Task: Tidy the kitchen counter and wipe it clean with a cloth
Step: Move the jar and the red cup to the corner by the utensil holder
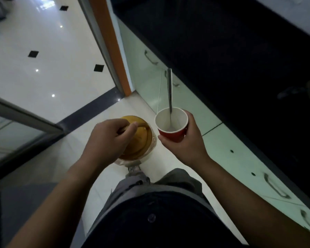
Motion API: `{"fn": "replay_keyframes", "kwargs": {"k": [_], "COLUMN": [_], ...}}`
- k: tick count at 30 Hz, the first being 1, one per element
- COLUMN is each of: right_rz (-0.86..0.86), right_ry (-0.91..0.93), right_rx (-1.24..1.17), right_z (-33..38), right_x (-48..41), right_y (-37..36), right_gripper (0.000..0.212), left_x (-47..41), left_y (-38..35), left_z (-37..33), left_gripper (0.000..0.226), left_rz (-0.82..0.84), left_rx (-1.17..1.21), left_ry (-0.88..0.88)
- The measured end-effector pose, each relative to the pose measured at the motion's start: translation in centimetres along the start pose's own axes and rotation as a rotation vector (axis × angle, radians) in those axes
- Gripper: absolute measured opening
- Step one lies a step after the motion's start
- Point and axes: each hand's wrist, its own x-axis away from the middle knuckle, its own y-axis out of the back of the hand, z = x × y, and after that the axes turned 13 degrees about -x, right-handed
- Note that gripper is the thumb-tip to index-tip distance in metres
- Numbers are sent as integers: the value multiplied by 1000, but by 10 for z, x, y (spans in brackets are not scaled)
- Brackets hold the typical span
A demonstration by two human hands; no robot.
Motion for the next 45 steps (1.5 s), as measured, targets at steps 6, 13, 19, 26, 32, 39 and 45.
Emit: {"fn": "replay_keyframes", "kwargs": {"k": [6, 13, 19, 26, 32, 39, 45], "right_rz": [-156, -294, -334, -454, -668, -907, -1008], "right_ry": [-14, -29, 16, -16, -54, 0, 14], "right_rx": [19, -11, -102, -99, -50, 115, 118], "right_z": [19, 24, 54, 68, 72, 84, 85], "right_x": [-92, -207, -336, -426, -486, -541, -559], "right_y": [-32, -42, -34, -17, -15, 6, 30], "right_gripper": [76, 77, 75, 73, 79, 81, 81], "left_x": [-123, -263, -378, -501, -606, -702, -761], "left_y": [53, 103, 135, 149, 155, 128, 103], "left_z": [14, 8, -17, -44, -81, -145, -203], "left_gripper": [31, 19, 18, 40, 33, 27, 34], "left_rz": [11, 6, 18, 30, 216, 271, 229], "left_rx": [16, 56, 59, 31, 42, -20, -15], "left_ry": [-127, -146, -180, -354, -525, -794, -915]}}
